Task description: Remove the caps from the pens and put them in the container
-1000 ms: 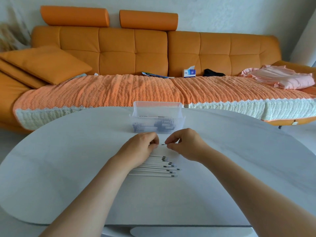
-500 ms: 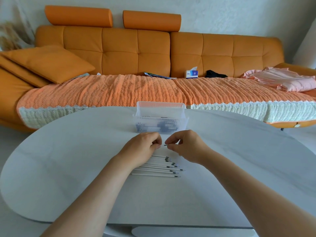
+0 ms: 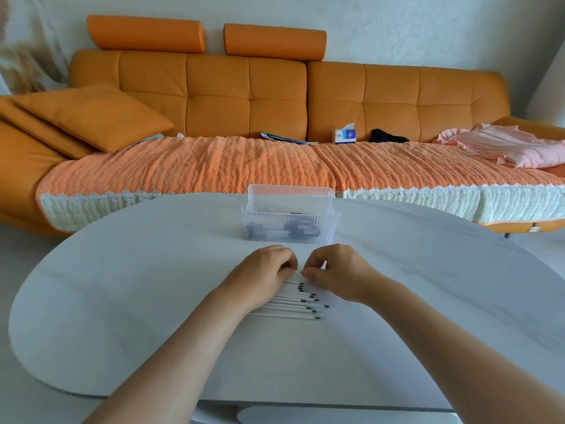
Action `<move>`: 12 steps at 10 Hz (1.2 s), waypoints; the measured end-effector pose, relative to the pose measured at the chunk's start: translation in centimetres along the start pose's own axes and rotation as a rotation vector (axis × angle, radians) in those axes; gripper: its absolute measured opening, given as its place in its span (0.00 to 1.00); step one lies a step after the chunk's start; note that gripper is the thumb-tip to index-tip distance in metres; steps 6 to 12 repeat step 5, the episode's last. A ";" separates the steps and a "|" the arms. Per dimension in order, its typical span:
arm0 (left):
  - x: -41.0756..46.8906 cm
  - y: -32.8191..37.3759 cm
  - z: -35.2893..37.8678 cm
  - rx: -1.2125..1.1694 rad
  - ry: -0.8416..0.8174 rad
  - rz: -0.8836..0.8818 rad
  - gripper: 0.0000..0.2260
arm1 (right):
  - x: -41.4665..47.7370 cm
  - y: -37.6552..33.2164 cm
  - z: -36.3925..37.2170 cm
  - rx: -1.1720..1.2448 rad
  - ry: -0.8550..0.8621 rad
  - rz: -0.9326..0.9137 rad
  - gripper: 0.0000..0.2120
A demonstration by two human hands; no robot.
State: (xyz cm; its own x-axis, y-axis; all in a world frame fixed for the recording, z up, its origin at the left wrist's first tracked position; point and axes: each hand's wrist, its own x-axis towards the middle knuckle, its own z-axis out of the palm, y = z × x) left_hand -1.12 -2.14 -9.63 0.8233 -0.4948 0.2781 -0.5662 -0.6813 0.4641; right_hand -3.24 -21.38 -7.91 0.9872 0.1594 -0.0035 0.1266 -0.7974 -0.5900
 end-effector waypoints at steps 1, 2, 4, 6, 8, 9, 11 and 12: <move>-0.1 -0.1 0.0 0.031 -0.014 0.008 0.02 | -0.2 -0.2 0.0 -0.043 0.007 0.010 0.03; -0.1 -0.4 0.1 0.069 -0.015 0.004 0.03 | -0.4 -0.3 0.1 -0.088 0.015 0.020 0.03; -0.6 -0.6 -0.2 0.054 -0.054 -0.062 0.08 | -0.6 -0.2 -0.1 -0.138 0.000 0.007 0.05; -0.8 -0.5 -1.4 0.028 -0.010 -0.073 0.09 | -0.7 -0.4 -1.3 -0.091 0.050 -0.004 0.06; -0.8 -0.5 -1.4 0.028 -0.010 -0.073 0.09 | -0.7 -0.4 -1.3 -0.091 0.050 -0.004 0.06; -0.8 -0.5 -1.4 0.028 -0.010 -0.073 0.09 | -0.7 -0.4 -1.3 -0.091 0.050 -0.004 0.06; -0.8 -0.5 -1.4 0.028 -0.010 -0.073 0.09 | -0.7 -0.4 -1.3 -0.091 0.050 -0.004 0.06; -0.8 -0.5 -1.4 0.028 -0.010 -0.073 0.09 | -0.7 -0.4 -1.3 -0.091 0.050 -0.004 0.06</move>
